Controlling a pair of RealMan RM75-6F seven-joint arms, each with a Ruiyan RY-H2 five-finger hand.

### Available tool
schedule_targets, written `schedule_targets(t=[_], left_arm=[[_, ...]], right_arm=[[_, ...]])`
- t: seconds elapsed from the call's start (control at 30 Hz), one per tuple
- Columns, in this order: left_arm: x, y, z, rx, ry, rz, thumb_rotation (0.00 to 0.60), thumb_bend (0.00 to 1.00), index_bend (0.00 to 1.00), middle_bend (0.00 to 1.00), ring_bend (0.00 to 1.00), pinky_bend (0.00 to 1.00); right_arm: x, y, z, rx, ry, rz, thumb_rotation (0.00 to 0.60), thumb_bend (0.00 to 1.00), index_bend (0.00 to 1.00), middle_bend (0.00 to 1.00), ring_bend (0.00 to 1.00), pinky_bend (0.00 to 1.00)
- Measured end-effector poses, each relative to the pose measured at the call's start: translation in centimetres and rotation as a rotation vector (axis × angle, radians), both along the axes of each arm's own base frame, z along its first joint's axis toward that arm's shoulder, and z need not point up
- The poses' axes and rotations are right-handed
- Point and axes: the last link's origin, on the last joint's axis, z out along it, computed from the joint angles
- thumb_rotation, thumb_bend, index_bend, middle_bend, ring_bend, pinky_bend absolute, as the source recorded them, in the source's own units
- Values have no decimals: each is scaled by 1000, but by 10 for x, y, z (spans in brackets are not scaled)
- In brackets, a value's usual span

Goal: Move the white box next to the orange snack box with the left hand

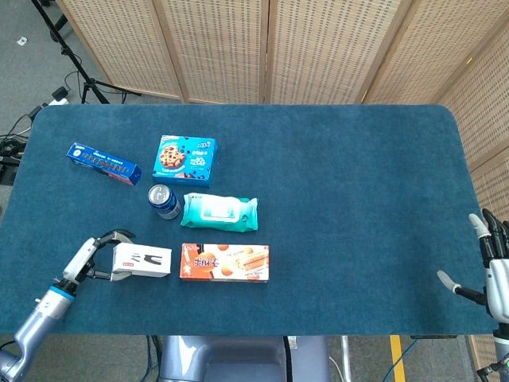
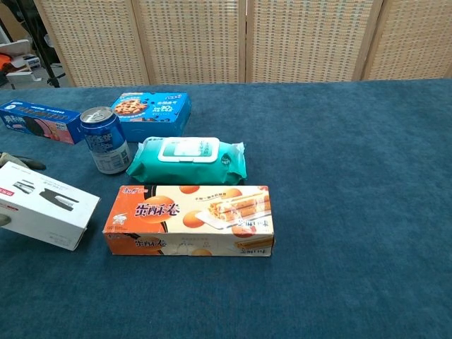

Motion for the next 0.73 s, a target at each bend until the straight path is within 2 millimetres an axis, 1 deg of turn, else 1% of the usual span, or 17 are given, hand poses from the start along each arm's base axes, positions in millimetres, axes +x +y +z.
schedule_targets(t=[0.13,0.33,0.43,0.47,0.57,0.67,0.73], left_arm=[[0,-9,14,37,49,-19,600,43,0,0,0,0],[2,-28,49,87,178,-49,600,36,0,0,0,0],[9,-41,76,144,240,-80,600,36,0,0,0,0],[15,-46,88,182,265,-96,600,37,0,0,0,0],[32,-60,114,277,338,-115,600,40,0,0,0,0],[43,-70,133,346,467,-105,600,54,0,0,0,0],[45,-74,144,380,554,-89,600,60,0,0,0,0]], right_arm=[[1,0,-1,5,-1,4,600,0,0,0,0,0],[2,0,-1,6,-2,9,600,0,0,0,0,0],[4,0,-1,7,-2,14,600,0,0,0,0,0],[4,0,-1,7,-2,14,600,0,0,0,0,0],[4,1,-1,5,-3,16,600,0,0,0,0,0],[4,1,0,1,-3,16,600,0,0,0,0,0],[4,2,0,1,-3,16,600,0,0,0,0,0]])
